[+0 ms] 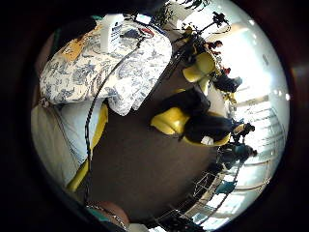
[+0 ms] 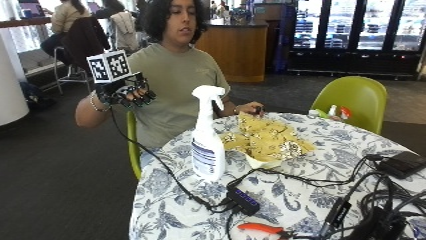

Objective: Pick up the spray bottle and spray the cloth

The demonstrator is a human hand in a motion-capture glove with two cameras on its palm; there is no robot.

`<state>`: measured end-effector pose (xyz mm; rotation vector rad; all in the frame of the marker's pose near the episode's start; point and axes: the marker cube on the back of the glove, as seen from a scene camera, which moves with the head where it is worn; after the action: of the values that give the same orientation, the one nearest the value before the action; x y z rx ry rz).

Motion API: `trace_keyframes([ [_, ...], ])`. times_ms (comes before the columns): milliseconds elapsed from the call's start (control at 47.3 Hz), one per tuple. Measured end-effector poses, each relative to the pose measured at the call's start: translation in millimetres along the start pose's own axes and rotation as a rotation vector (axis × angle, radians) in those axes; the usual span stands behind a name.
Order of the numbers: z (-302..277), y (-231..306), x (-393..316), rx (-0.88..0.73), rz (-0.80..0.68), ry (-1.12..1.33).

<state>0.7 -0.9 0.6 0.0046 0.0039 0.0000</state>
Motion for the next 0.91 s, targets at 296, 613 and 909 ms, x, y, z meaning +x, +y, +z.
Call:
trace_keyframes([
  [296, 0, 1, 3, 0.026, 0.026, 0.003],
  [613, 11, -36, 12, 0.208, 0.209, -0.349],
  [909, 50, -113, 20, 0.192, 0.256, -1.010],
])
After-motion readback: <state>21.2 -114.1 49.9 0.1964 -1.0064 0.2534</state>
